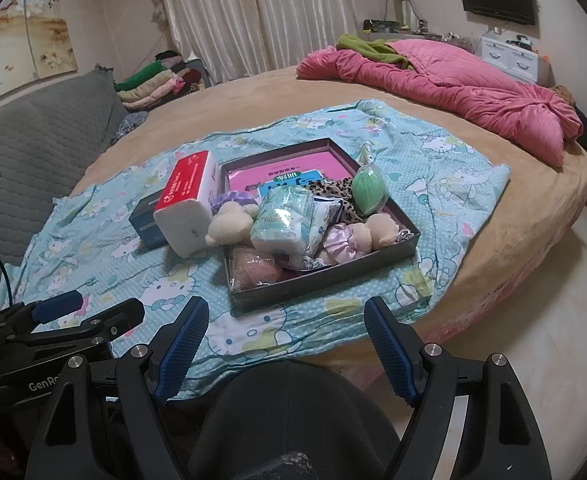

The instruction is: Organize soft objects

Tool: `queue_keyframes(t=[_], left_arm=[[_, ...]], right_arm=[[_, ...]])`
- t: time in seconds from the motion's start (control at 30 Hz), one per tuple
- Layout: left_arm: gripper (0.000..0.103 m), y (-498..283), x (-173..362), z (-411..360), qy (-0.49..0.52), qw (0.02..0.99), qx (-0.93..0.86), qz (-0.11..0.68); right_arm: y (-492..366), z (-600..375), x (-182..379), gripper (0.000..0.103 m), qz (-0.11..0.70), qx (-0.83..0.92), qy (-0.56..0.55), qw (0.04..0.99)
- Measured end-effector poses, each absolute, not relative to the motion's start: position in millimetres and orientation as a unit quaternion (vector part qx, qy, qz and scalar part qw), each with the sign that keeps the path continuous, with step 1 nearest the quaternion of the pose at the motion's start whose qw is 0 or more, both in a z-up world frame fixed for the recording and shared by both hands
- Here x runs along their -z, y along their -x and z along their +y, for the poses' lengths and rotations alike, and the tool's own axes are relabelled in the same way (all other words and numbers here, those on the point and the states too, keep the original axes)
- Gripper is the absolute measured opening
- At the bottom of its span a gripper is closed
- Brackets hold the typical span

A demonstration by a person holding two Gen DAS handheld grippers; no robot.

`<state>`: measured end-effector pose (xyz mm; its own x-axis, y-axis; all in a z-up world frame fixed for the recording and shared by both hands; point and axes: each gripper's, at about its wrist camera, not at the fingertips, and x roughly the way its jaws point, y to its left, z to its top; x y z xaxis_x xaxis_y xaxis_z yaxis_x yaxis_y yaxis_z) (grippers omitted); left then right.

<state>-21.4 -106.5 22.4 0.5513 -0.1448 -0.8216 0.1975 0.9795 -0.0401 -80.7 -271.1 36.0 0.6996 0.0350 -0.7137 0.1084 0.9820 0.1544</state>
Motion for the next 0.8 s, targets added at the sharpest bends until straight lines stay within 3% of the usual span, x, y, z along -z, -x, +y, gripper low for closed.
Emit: queue_keyframes(t=[0.8], left_arm=[[0.088, 20.2, -21.7, -104.2, -0.031, 0.88, 0.096, 0.464]], right_arm=[[81.5, -272.6, -34.2, 0.081, 0.391, 0.022, -0.091, 0.915]])
